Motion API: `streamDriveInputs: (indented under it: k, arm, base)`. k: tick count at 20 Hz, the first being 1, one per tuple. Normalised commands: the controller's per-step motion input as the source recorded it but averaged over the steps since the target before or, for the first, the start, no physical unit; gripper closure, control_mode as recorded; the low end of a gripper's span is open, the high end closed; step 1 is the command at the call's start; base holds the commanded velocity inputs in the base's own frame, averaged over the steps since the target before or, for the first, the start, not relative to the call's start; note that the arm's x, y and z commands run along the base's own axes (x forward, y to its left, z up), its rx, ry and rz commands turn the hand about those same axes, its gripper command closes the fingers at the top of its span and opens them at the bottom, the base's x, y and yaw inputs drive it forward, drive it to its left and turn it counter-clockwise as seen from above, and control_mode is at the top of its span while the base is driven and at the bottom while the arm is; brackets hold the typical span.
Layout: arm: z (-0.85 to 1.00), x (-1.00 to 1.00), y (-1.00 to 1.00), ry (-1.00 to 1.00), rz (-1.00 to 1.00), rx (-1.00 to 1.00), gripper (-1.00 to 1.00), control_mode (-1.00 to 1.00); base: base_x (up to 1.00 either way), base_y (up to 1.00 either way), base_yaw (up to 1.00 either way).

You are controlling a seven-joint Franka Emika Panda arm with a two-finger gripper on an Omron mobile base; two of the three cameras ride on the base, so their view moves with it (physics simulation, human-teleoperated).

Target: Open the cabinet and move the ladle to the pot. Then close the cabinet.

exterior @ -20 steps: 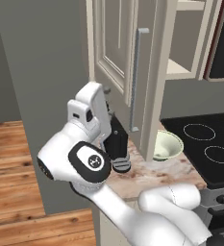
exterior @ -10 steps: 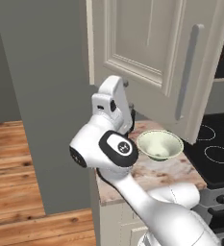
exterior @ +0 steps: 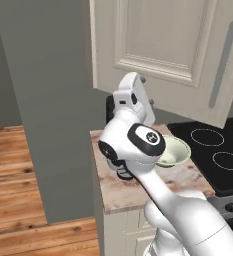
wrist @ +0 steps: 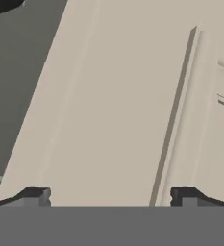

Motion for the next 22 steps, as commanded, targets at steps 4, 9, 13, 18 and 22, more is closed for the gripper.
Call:
streamDriveInputs:
  k: [4, 9, 13, 18, 22]
  arm:
    - [0.27, 0.46, -0.31, 0.07, 0.0, -0.17, -1.0, -1.0]
    - [0.27, 0.61, -0.23, 0.05, 0.0, -0.2, -1.0, -1.0]
    - [0.12, 0.71, -0.21, 0.13, 0.0, -0.18, -1.0, -1.0]
    - [0.07, 0.68, -0.2, 0.14, 0.0, -0.16, -1.0, -1.0]
    - [0.06, 0.61, -0.21, 0.14, 0.0, -0.15, -1.0, -1.0]
  base:
    - [0.0, 0.0, 0.0]
    - [0.0, 0.0, 0.0]
    - [0.0, 0.0, 0.0]
    - [0.0, 0.0, 0.0]
    - [0.0, 0.0, 0.0]
